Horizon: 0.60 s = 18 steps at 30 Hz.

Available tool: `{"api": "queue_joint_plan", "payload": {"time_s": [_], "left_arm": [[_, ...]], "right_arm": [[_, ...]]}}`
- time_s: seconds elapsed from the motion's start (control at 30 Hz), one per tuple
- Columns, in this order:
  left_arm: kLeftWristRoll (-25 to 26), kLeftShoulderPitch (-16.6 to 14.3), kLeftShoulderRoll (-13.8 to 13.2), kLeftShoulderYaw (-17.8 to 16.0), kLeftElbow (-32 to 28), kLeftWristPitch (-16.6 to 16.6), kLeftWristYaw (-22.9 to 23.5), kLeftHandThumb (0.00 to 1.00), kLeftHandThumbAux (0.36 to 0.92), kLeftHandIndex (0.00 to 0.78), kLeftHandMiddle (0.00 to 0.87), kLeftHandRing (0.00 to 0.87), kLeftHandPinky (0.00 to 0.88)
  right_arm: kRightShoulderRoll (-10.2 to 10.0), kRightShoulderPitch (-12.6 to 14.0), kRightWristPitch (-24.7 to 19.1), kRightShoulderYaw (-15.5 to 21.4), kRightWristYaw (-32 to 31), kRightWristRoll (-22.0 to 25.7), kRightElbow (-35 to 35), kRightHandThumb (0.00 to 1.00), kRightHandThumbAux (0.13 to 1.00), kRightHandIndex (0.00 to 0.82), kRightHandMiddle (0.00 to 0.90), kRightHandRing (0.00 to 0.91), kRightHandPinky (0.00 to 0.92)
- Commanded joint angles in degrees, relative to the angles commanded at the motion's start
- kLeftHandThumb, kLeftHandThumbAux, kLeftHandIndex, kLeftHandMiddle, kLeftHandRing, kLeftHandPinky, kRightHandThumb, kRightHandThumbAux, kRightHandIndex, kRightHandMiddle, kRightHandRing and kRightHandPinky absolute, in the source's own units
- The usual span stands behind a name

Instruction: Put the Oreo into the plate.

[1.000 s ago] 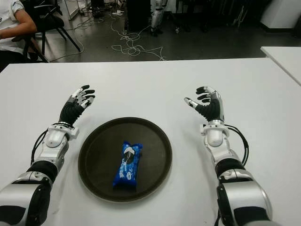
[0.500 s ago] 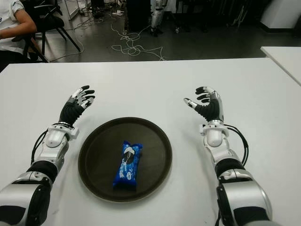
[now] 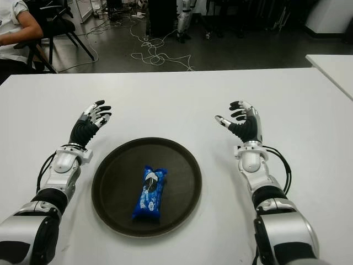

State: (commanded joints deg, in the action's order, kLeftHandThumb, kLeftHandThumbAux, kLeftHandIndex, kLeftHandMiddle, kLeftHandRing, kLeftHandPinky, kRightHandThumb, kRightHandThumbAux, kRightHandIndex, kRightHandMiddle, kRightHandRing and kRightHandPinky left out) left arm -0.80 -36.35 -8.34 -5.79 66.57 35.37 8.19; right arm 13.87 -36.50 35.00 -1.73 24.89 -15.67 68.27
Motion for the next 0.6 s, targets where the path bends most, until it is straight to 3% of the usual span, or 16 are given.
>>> {"api": "queue_joint_plan", "payload": {"time_s": [0.2, 0.6], "left_arm": [[0.1, 0.0, 0.1, 0.0, -0.1, 0.2, 0.0, 0.373, 0.578, 0.125, 0.202, 0.193, 0.166], [0.2, 0.1, 0.3, -0.1, -0.1, 0.4, 0.3, 0.382, 0.579, 0.123, 0.197, 0.196, 0.179]], "right_arm": [[0.0, 0.1, 0.4, 0.0, -0.4, 0.3, 0.0, 0.186, 0.729, 0.383, 0.415, 0.430, 0.425], [0.3, 0.1, 0.2, -0.1, -1.0, 0.2, 0.1, 0.115, 0.693, 0.384, 0.401, 0.417, 0.410]]}}
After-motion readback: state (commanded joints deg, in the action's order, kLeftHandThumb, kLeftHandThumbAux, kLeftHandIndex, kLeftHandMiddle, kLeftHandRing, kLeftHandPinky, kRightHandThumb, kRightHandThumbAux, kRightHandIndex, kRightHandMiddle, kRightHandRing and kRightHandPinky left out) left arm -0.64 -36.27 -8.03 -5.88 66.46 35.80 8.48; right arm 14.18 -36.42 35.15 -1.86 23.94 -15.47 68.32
